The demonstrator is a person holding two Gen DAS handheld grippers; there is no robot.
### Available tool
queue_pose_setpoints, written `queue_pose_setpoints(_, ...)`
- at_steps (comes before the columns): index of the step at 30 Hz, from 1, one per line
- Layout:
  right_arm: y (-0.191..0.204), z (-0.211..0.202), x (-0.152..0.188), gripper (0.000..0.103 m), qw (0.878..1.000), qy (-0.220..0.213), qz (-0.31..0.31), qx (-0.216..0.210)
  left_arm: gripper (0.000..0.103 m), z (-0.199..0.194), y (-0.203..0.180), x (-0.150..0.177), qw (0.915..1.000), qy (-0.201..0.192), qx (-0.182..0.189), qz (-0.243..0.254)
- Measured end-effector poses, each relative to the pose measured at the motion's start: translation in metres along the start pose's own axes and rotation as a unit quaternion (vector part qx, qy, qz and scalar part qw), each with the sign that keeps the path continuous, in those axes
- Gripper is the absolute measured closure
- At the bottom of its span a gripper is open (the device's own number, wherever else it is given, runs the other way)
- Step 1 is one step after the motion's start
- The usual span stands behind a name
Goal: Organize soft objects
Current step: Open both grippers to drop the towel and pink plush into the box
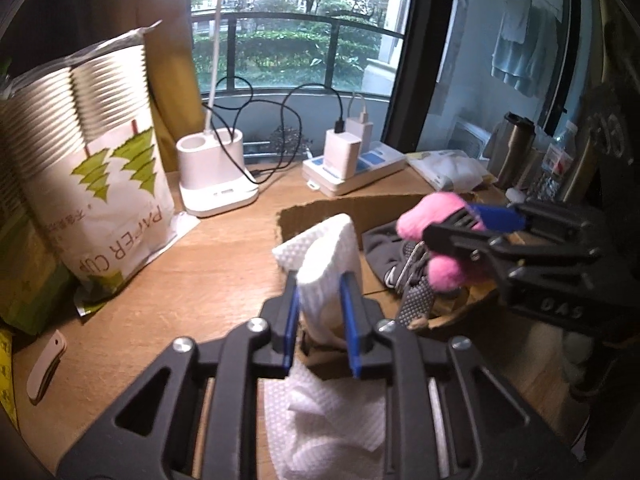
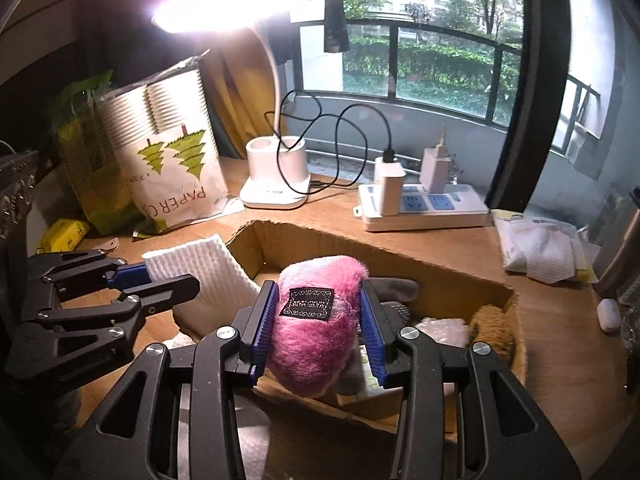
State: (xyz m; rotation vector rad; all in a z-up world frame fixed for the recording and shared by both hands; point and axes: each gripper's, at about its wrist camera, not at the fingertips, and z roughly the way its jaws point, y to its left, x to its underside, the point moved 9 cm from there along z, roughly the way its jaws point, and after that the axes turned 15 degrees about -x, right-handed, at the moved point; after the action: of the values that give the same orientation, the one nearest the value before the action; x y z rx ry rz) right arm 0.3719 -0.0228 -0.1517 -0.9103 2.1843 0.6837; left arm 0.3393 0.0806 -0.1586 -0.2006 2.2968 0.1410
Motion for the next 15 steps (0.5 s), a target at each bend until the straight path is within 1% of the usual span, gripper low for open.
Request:
queue_pose_setpoints(1, 0.001, 0.004, 0.001, 0.061, 1.0, 0.002, 0.001, -0.003, 0.056, 0.0, 0.001, 0.001, 1.0, 0.001, 0.001, -0.003)
queue_pose_setpoints(2, 0.002, 0.007, 0.001, 0.061, 1.0, 0.005, 0.002, -0.005, 0.03, 0.0, 0.003, 0.002, 0.9999, 0.003, 0.006, -0.011)
queue_pose_setpoints(3, 0.002, 0.01, 0.002, 0.061, 1.0, 0.007, 0.002, -0.006, 0.025, -0.001, 0.005, 0.002, 0.9997, 0.003, 0.014, -0.02)
queue_pose_setpoints(5, 0.002, 0.016, 0.003, 0.061, 1.0, 0.011, 0.005, -0.009, 0.025, -0.004, 0.007, 0.002, 0.9995, 0.001, 0.017, -0.028)
queue_pose_setpoints(15, 0.007, 0.037, 0.01, 0.061, 0.999, 0.03, 0.012, -0.022, 0.025, -0.001, 0.015, 0.005, 0.9996, 0.007, 0.0, -0.027)
